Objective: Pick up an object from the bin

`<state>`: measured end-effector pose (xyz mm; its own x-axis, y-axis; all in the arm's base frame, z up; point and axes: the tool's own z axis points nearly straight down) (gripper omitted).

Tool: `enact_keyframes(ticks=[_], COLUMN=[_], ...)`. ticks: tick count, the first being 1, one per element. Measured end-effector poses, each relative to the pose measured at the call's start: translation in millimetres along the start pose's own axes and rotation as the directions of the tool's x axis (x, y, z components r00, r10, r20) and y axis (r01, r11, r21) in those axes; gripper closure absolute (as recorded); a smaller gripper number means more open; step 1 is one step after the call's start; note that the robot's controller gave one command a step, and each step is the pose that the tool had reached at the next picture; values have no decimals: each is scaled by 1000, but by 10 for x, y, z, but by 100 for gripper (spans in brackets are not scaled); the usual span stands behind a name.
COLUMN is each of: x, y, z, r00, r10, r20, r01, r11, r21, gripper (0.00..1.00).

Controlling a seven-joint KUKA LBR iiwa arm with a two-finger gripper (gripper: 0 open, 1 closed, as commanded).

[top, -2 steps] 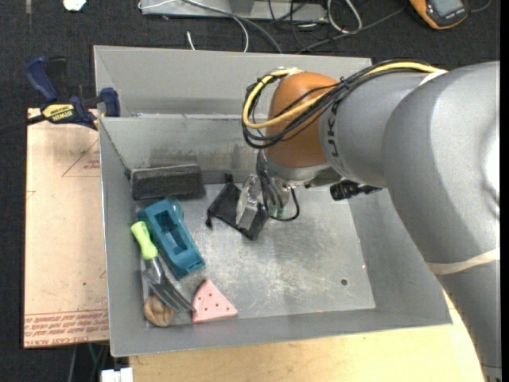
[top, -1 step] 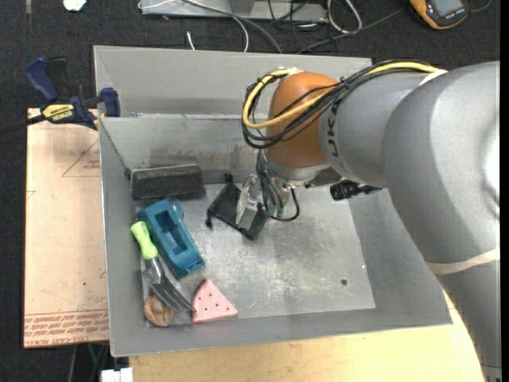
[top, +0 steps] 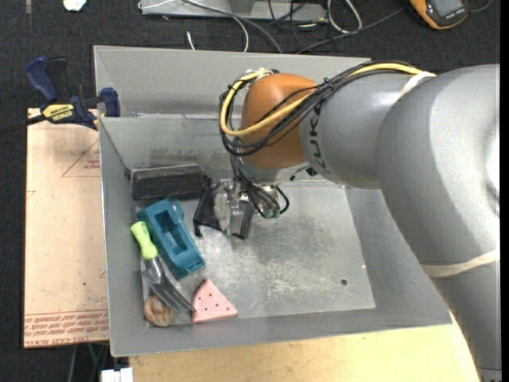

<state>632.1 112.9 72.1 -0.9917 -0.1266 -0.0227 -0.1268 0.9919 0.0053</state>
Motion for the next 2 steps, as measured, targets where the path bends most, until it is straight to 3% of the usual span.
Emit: enact_keyframes(ticks=[1, 2], x=[0, 10], y=[-1, 1], z=[0, 12], r00=[1000, 1000], r10=[0, 0], r20=[0, -3], r01=[0, 0], r11=[1000, 1000], r21=[0, -1], gripper=[100, 0])
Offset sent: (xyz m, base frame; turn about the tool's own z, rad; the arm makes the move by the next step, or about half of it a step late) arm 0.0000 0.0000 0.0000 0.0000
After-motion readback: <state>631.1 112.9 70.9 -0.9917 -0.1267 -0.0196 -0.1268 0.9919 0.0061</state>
